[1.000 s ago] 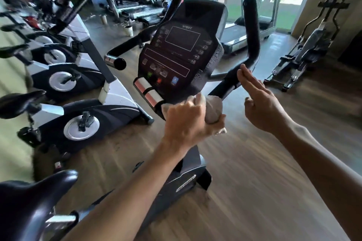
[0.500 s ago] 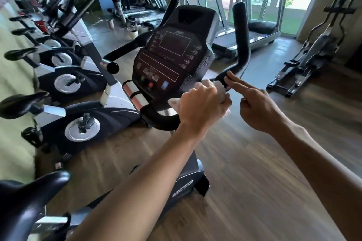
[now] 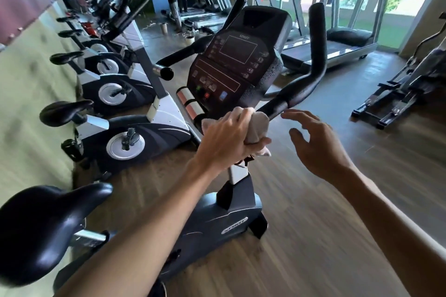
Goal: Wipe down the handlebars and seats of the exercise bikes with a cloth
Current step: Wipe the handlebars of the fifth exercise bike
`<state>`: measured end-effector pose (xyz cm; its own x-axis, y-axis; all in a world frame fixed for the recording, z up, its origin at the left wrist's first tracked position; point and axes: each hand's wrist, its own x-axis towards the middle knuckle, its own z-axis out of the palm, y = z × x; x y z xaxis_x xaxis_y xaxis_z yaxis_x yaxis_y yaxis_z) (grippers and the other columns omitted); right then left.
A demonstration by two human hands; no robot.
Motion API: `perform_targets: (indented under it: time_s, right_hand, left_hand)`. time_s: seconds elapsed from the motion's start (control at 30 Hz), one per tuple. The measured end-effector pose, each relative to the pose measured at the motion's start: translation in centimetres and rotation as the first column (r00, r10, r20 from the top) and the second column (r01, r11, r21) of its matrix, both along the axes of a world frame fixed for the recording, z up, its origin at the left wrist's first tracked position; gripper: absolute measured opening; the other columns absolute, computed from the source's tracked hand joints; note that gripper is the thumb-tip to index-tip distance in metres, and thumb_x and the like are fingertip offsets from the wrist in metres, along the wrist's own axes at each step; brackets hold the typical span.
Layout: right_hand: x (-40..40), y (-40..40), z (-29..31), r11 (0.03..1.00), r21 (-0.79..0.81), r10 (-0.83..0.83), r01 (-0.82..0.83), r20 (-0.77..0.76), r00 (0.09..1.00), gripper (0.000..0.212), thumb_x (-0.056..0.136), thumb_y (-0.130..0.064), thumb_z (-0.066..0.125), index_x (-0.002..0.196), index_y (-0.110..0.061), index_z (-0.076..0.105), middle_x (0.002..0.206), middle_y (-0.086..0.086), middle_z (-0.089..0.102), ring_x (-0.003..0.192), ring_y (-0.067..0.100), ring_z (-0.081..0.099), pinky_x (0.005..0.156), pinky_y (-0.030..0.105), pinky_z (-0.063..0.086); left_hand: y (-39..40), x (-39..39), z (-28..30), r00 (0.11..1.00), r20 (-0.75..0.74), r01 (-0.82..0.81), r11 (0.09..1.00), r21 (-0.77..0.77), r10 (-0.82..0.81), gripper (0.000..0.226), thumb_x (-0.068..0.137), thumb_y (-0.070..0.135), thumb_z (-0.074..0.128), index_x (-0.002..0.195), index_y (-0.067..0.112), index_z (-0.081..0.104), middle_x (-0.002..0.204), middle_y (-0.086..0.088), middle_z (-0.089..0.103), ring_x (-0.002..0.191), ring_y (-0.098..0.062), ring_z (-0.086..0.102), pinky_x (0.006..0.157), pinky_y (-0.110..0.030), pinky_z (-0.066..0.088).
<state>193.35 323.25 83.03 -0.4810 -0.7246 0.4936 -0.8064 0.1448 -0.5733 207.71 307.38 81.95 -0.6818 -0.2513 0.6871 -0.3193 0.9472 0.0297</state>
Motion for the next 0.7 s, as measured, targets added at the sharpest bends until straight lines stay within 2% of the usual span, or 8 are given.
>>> perform_targets:
  time_s: [0.03,0.13,0.27,0.33,0.43,0.5,0.63,0.7]
  right_hand:
    - [1.4,-0.3,-0.1,0.998,-0.065,0.020,-0.016,0.071,0.997,0.032,0.098,-0.006,0.057,0.125,-0.018,0.069,0.130,-0.003,0.068,0.114,0.016,0.063,0.102,0.033,0.049]
    - [6.3,-1.8,0.5,0.974,-0.122,0.223,-0.192,0.341,0.913,0.025,0.100,-0.027,0.054,0.120,-0.021,0.068,0.110,-0.007,0.073,0.098,0.005,0.065,0.081,0.015,0.050]
    - [12.5,-4.2,0.7,0.855,-0.159,0.479,-0.494,0.607,0.634,0.038,0.095,-0.046,0.052,0.123,-0.026,0.068,0.108,-0.008,0.073,0.102,0.004,0.067,0.081,0.016,0.052]
    - [15.1,-6.0,-0.1,0.806,-0.178,0.533,-0.565,0.634,0.560,0.041,0.092,-0.045,0.060,0.125,-0.021,0.065,0.103,-0.003,0.074,0.100,0.010,0.070,0.081,0.024,0.056]
    - [18.7,-9.1,-1.6,0.786,-0.177,0.564,-0.593,0.598,0.570,0.037,0.088,-0.033,0.066,0.120,-0.014,0.064,0.095,0.003,0.075,0.090,0.012,0.071,0.077,0.029,0.056]
    - [21.2,-11.1,-2.8,0.748,-0.172,0.581,-0.642,0.637,0.507,0.036,0.088,-0.027,0.064,0.120,-0.011,0.064,0.101,0.004,0.076,0.094,0.014,0.072,0.079,0.029,0.056]
    - [26.2,-15.1,-5.1,0.628,-0.104,0.621,-0.771,0.665,0.416,0.028,0.097,-0.021,0.060,0.124,-0.015,0.065,0.112,0.003,0.074,0.104,0.012,0.067,0.091,0.027,0.054]
    - [29.0,-17.4,-6.2,0.595,-0.024,0.608,-0.803,0.667,0.431,0.021,0.104,-0.017,0.058,0.123,-0.018,0.066,0.105,-0.008,0.074,0.097,0.003,0.065,0.086,0.019,0.050]
  left_hand:
    - [-0.1,1.3,0.1,0.998,-0.017,0.062,0.996,0.066,-0.061,0.072,0.086,0.072,0.054,0.122,0.010,0.061,0.110,-0.003,0.067,0.095,-0.019,0.069,0.068,-0.026,0.038]
    - [0.4,5.1,0.1,0.992,-0.070,0.123,0.962,0.242,-0.109,0.077,0.080,0.073,0.064,0.128,0.014,0.053,0.117,-0.002,0.062,0.105,-0.019,0.063,0.082,-0.040,0.055]
    - [0.5,11.4,0.0,0.996,-0.083,0.054,0.911,0.409,-0.022,0.085,0.071,0.064,0.082,0.133,0.014,0.052,0.122,-0.001,0.060,0.112,-0.016,0.060,0.087,-0.039,0.053]
    - [0.2,15.0,-0.2,0.999,-0.042,0.006,0.904,0.428,0.013,0.093,0.067,0.064,0.084,0.139,0.016,0.050,0.127,-0.001,0.056,0.117,-0.016,0.056,0.091,-0.036,0.048]
    - [-0.5,20.5,-1.0,0.998,0.045,-0.064,0.874,0.481,0.048,0.114,0.057,0.071,0.086,0.150,0.024,0.038,0.139,0.003,0.045,0.128,-0.014,0.051,0.098,-0.033,0.047]
    - [-1.3,24.6,-1.9,0.996,0.008,-0.074,0.750,0.657,0.091,0.111,0.062,0.068,0.085,0.153,0.027,0.035,0.140,0.005,0.043,0.129,-0.010,0.049,0.106,-0.030,0.046]
    - [-3.9,33.0,-3.5,0.973,-0.081,0.006,0.322,0.947,0.218,0.057,0.084,0.040,0.077,0.136,0.022,0.059,0.122,0.002,0.072,0.116,-0.015,0.067,0.106,-0.038,0.051]
    - [-5.0,36.4,-4.5,0.952,-0.077,-0.001,0.253,0.968,0.297,0.036,0.089,0.019,0.080,0.123,0.018,0.068,0.112,0.001,0.076,0.108,-0.015,0.071,0.098,-0.031,0.055]
